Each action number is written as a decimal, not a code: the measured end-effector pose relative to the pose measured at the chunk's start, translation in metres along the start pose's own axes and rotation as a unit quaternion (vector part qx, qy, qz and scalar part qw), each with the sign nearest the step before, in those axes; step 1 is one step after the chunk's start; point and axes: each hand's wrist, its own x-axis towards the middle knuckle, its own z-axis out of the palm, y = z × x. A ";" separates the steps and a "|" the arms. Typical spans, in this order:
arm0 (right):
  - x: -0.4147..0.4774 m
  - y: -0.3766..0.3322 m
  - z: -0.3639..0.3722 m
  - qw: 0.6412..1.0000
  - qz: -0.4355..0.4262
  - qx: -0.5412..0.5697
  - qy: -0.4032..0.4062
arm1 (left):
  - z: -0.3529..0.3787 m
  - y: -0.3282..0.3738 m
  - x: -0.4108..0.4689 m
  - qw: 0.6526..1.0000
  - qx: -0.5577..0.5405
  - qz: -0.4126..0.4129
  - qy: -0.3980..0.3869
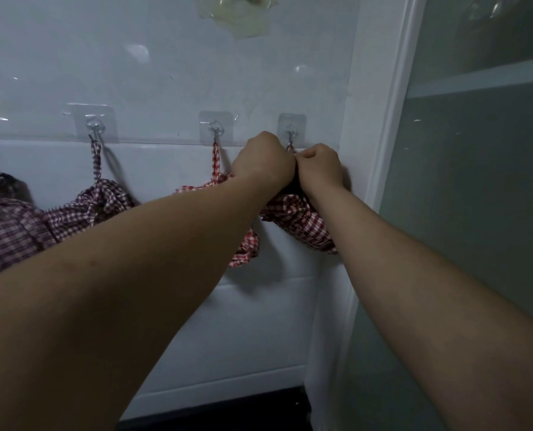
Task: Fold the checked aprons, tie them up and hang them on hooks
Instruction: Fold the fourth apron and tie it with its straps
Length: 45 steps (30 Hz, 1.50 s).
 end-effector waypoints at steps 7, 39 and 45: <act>-0.019 0.013 0.000 1.000 -0.020 0.012 -0.015 | 0.005 -0.014 -0.027 0.997 0.035 0.063 0.016; -0.086 0.048 0.013 0.902 -0.189 -0.339 0.190 | 0.013 -0.111 -0.070 0.889 0.250 0.359 0.135; -0.090 0.048 0.009 0.882 -0.293 -0.338 0.150 | 0.016 -0.114 -0.066 0.880 0.265 0.374 0.124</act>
